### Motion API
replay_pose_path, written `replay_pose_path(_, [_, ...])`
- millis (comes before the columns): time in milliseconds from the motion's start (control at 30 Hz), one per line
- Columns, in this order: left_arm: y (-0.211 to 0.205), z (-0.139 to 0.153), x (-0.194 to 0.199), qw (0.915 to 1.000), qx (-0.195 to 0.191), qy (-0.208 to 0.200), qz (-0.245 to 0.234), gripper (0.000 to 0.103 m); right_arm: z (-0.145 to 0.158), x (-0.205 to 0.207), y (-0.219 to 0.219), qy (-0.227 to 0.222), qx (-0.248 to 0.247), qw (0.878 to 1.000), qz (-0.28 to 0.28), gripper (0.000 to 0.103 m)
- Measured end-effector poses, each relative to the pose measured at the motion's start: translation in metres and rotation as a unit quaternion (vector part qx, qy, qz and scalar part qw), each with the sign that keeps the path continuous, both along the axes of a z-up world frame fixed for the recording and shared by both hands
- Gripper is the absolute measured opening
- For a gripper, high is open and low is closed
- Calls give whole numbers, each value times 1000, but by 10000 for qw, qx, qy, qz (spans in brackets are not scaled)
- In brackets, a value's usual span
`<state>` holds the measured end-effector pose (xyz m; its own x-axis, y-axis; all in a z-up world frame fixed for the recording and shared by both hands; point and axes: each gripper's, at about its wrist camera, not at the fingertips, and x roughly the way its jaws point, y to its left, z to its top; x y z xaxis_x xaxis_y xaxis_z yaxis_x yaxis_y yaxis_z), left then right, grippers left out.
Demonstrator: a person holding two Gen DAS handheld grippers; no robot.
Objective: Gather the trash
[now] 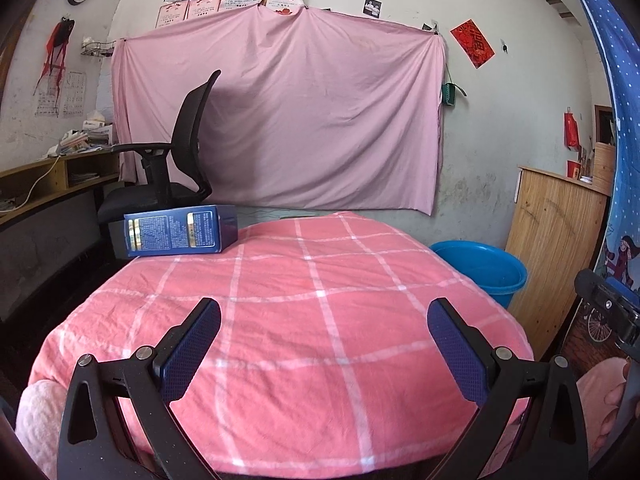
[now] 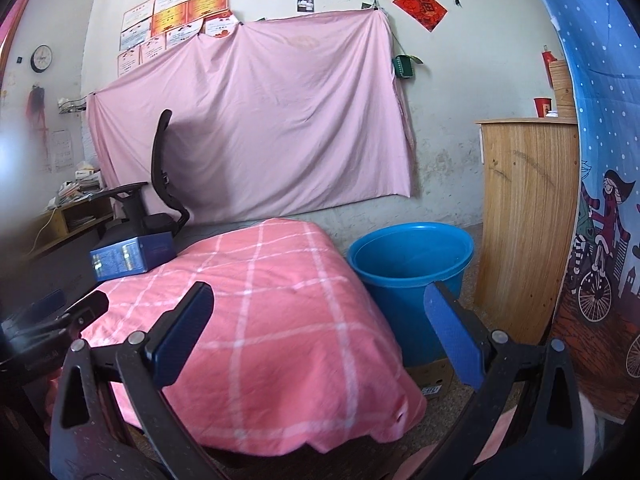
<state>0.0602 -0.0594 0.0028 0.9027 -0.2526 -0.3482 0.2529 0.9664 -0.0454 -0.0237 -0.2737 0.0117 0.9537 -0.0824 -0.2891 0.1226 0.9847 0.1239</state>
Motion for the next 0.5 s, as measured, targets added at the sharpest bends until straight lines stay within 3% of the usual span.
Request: replay_pose_path(500, [26, -5, -28, 9997, -60, -148, 191, 102, -5, -25, 29, 24, -269, 9996, 48, 103])
